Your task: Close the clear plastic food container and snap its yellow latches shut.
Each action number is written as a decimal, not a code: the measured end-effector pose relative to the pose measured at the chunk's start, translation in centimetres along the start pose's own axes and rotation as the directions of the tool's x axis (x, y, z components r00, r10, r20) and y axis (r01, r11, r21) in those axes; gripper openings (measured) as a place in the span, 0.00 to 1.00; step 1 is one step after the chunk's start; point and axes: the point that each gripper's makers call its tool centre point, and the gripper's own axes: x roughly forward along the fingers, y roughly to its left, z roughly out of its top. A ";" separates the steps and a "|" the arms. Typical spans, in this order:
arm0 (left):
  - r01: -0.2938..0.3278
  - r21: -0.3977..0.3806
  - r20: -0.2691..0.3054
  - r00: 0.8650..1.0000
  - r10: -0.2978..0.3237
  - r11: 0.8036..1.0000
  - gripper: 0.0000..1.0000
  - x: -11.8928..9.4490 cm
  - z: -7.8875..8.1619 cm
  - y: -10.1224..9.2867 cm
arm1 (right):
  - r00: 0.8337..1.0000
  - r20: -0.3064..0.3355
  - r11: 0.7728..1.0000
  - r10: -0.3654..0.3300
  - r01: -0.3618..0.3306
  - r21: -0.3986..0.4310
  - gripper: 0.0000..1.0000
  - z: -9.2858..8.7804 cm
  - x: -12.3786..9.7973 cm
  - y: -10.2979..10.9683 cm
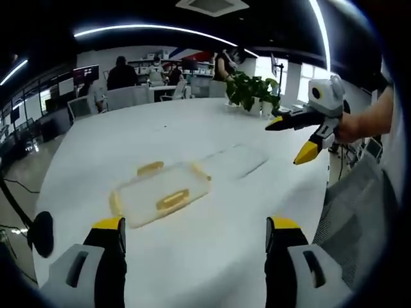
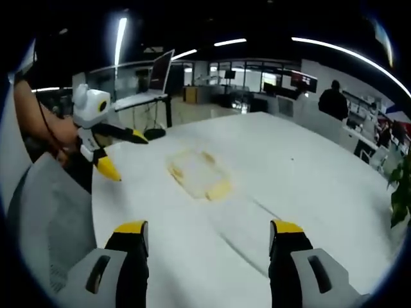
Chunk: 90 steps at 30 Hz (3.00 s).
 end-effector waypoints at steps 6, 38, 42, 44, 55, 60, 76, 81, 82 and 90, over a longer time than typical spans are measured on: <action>0.008 0.017 -0.013 1.000 -0.007 1.000 0.90 0.6 -0.1 0.5 | 1.000 0.002 1.000 0.010 -0.010 -0.019 0.76 0.6 0.7 0.0; 0.076 0.120 -0.091 0.994 -0.066 0.990 0.87 2.8 0.2 3.7 | 0.990 -0.094 0.977 0.101 -0.117 -0.181 0.67 0.7 5.1 0.4; 0.082 0.149 -0.108 0.992 -0.067 0.985 0.86 3.0 0.2 4.4 | 0.989 -0.100 0.973 0.105 -0.124 -0.197 0.66 1.1 5.7 -0.1; 0.087 0.171 -0.119 0.991 -0.067 0.981 0.85 3.1 0.2 4.8 | 0.989 -0.096 0.971 0.112 -0.129 -0.200 0.66 1.4 6.0 -0.3; 0.115 0.240 -0.164 0.983 -0.076 0.964 0.84 3.2 -0.3 6.4 | 0.982 -0.126 0.950 0.139 -0.168 -0.264 0.65 2.1 7.6 -0.3; 0.122 0.270 -0.181 0.981 -0.074 0.955 0.83 3.2 -0.4 7.3 | 0.979 -0.141 0.943 0.147 -0.182 -0.278 0.62 2.3 8.2 -0.5; 0.167 0.367 -0.240 0.967 -0.080 0.915 0.81 4.0 -0.3 8.6 | 0.966 -0.196 0.897 0.171 -0.235 -0.375 0.61 2.7 10.1 -0.5; 0.189 0.396 -0.267 0.960 -0.084 0.899 0.81 4.1 -0.7 8.8 | 0.963 -0.200 0.893 0.179 -0.244 -0.378 0.61 2.8 10.6 -0.4; 0.192 0.403 -0.273 0.958 -0.082 0.895 0.80 4.2 -0.8 9.0 | 0.961 -0.206 0.890 0.183 -0.251 -0.381 0.62 2.7 10.7 -0.4; 0.226 0.448 -0.314 0.946 -0.084 0.865 0.78 4.6 -1.3 9.5 | 0.953 -0.232 0.873 0.195 -0.277 -0.402 0.61 2.4 11.5 -0.2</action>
